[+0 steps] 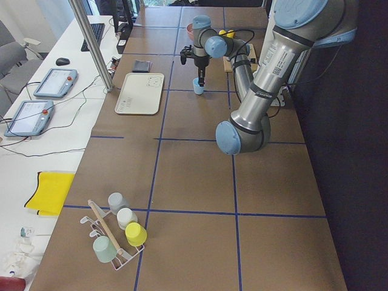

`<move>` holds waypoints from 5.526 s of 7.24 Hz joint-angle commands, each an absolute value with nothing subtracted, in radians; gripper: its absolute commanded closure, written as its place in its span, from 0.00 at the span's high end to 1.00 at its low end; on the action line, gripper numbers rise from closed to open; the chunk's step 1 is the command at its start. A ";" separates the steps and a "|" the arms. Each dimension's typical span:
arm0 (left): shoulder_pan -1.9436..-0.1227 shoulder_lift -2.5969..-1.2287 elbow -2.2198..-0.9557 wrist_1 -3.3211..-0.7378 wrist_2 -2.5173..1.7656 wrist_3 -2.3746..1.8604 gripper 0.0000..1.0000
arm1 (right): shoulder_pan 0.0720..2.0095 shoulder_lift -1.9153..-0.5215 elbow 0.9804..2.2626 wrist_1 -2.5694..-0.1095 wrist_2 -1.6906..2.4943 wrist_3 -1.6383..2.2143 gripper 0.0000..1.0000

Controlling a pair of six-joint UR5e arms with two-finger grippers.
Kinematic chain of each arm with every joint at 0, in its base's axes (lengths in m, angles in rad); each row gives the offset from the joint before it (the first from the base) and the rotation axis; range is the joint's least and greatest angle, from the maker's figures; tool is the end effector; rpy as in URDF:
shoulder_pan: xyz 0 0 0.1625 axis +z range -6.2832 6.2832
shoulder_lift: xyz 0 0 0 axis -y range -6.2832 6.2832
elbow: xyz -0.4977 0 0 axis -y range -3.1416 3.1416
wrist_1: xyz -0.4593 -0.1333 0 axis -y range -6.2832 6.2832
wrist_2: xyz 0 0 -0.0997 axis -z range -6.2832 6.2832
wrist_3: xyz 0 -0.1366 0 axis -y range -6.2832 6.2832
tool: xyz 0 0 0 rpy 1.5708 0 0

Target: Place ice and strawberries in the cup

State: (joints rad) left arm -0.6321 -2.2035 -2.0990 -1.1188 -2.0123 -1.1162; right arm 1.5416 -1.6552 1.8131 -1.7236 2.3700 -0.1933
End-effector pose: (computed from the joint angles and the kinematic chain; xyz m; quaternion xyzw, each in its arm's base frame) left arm 0.4668 -0.4347 0.1714 -0.0007 0.3961 -0.0054 0.9182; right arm 0.0204 -0.5126 0.6809 0.0342 -0.3875 -0.1033 0.9154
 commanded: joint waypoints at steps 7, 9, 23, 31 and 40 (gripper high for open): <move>-0.468 -2.445 -1.660 -1.419 -1.868 -1.335 0.27 | 1.542 -1.654 1.810 -1.723 2.368 -0.193 0.99; -0.468 -2.441 -1.661 -1.417 -1.867 -1.330 0.99 | 1.542 -1.654 1.810 -1.723 2.370 -0.193 0.99; -1.303 -1.656 -1.892 -1.405 -2.302 -0.045 1.00 | 1.542 -1.658 1.810 -1.723 2.367 -0.195 0.99; -1.595 -1.534 -1.709 -1.428 -2.454 0.160 1.00 | 1.542 -1.657 1.819 -1.723 2.367 -0.190 0.99; -1.594 -1.534 -1.704 -1.427 -2.448 0.166 1.00 | 1.558 -1.651 1.816 -1.723 2.362 -0.190 0.99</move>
State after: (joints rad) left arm -1.5938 -1.5398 -1.7054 -1.4287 -2.4523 0.1604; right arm 1.5496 -1.6513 1.8179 -1.7227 2.3637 -0.1913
